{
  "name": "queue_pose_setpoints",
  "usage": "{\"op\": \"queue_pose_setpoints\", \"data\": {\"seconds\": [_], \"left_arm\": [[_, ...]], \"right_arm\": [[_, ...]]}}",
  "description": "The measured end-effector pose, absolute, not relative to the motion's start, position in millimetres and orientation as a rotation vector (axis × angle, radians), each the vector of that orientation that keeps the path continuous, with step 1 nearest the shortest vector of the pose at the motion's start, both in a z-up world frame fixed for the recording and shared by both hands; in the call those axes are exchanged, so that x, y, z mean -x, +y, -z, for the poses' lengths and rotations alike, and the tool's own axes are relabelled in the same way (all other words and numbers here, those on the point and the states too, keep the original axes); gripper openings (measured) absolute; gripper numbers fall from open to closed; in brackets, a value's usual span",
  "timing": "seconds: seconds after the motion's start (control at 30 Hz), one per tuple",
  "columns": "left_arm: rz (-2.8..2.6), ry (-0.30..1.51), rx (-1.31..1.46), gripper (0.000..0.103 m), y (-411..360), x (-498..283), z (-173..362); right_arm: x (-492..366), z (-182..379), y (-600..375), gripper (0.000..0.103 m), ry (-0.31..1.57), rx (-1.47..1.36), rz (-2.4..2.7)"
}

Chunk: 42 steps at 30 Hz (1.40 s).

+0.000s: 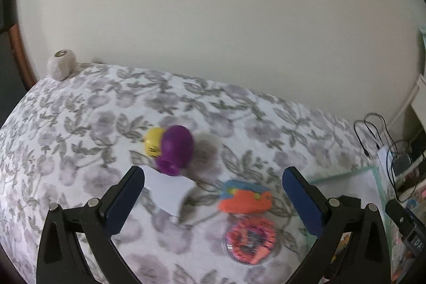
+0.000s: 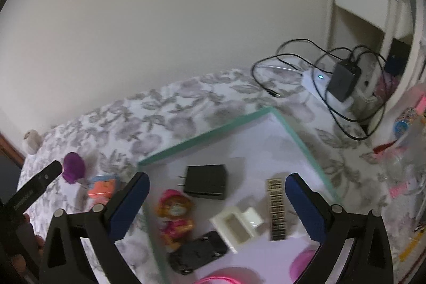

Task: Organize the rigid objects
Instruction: 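Withdraw both tools from the box toward the candy jar and white piece, then grasp the white plastic piece with the left tool while the right tool grasps the candy jar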

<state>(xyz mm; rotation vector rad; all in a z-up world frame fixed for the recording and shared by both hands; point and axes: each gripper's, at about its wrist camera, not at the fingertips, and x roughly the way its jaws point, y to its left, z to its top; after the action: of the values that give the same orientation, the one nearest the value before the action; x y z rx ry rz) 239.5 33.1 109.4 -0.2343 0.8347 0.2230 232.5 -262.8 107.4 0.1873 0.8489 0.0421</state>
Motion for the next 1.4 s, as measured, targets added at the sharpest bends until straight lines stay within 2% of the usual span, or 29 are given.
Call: {"op": "queue_pose_setpoints", "data": {"seconds": [0.3, 0.57, 1.0, 1.4], "left_arm": [[-0.375, 0.798, 0.332, 0.103, 108.3, -221.1, -108.3], [-0.370, 0.893, 0.454, 0.103, 151.4, -218.2, -87.5], [-0.308, 0.961, 0.505, 0.103, 143.9, -229.2, -60.8], [-0.242, 1.018, 0.311, 0.103, 109.8, -254.5, -29.3]], "right_arm": [[-229.7, -106.8, -226.6, 0.103, 0.842, -0.126, -0.064], [-224.3, -98.8, -164.1, 0.103, 0.870, -0.055, -0.206], [-212.9, -69.3, -91.3, 0.103, 0.919, 0.082, -0.347], [-221.2, -42.3, -85.6, 0.103, 0.993, 0.079, -0.368]]}}
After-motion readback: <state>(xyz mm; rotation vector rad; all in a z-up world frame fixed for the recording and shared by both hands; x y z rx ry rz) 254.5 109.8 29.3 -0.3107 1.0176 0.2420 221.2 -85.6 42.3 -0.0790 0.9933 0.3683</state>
